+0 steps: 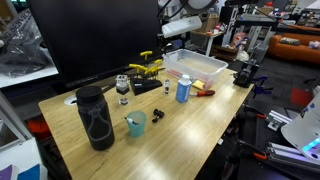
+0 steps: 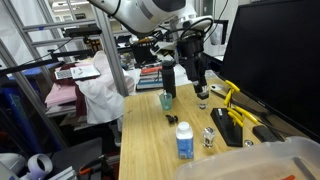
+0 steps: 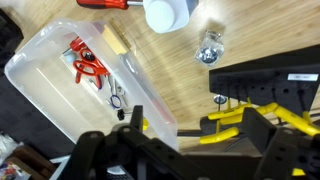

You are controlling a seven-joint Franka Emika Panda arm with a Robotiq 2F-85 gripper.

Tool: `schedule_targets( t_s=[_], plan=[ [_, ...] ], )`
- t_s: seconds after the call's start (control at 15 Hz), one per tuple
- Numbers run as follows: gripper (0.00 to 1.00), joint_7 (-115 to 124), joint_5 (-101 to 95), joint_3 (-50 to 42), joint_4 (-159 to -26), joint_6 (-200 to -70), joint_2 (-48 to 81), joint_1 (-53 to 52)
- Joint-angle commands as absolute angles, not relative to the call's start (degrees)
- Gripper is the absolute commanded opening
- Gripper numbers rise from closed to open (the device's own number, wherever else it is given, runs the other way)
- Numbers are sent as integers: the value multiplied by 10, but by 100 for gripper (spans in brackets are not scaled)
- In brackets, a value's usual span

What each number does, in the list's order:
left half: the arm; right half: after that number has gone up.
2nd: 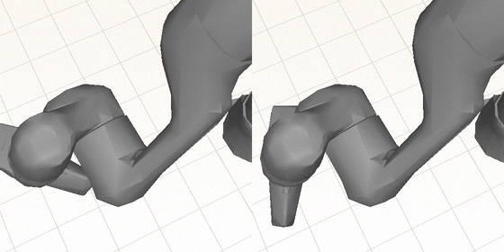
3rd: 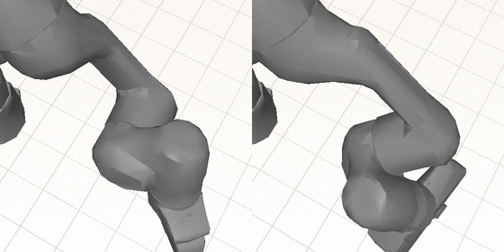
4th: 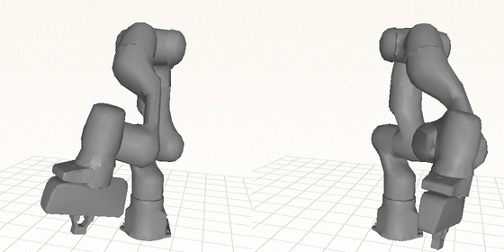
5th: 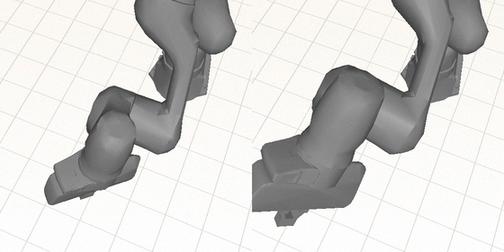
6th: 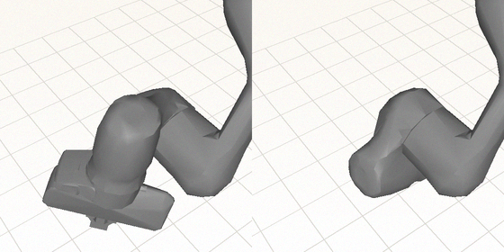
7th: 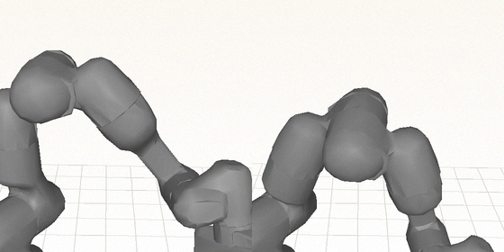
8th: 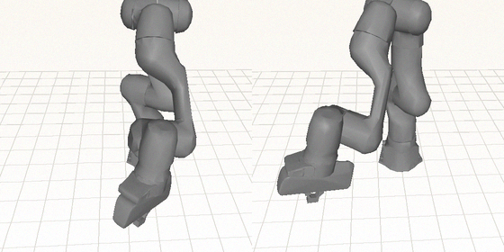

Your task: Move the silver object from the storage box to the table

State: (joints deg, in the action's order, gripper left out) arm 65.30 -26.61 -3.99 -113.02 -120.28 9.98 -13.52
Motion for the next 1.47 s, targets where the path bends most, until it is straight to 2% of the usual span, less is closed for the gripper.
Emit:
schedule_targets(
  t_s=[0.0, 0.67, 1.4],
  plan=[
    [100, 717, -239, -32, -1127, -1219, 98, -93],
    [100, 737, -244, -27, -1119, -1207, 110, -79],
    [100, 1021, -227, -85, -992, -1256, 245, -58]
  ],
)
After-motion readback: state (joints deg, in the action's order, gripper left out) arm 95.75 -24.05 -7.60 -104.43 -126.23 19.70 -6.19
